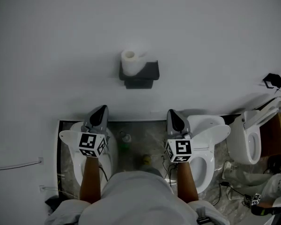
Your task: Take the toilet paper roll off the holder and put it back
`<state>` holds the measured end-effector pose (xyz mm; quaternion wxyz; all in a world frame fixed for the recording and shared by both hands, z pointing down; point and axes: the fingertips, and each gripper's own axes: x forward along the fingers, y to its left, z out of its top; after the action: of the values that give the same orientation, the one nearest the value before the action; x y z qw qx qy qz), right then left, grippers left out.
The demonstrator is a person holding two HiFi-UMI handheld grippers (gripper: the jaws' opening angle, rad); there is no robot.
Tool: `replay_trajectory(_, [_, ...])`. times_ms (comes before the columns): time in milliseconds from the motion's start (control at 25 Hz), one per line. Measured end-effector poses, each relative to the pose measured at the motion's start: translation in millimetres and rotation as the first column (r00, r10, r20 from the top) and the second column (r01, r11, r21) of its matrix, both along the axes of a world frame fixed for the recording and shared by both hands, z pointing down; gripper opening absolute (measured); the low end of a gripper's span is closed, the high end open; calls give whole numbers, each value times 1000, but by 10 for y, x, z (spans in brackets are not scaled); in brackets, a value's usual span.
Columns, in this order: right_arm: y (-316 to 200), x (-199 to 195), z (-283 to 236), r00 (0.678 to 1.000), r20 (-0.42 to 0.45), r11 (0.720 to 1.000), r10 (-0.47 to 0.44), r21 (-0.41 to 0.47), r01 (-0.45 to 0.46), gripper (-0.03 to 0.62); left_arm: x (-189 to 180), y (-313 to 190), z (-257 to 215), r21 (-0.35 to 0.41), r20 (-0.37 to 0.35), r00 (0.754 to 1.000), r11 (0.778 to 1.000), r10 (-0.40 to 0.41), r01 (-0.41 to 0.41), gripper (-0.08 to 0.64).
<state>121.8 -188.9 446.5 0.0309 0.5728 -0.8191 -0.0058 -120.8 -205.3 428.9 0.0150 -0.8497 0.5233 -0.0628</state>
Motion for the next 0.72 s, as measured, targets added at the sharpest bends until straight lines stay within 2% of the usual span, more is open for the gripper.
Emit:
replay_trajectory(320, [-686, 182, 23, 997, 15, 997, -77, 5, 77, 2, 198, -524, -42, 9, -11, 998, 998, -69, 69, 0])
replay_trajectory(720, [-1132, 317, -14, 991, 63, 993, -118, -3, 119, 2, 341, -808, -169, 17, -9, 995, 994, -104, 104, 0])
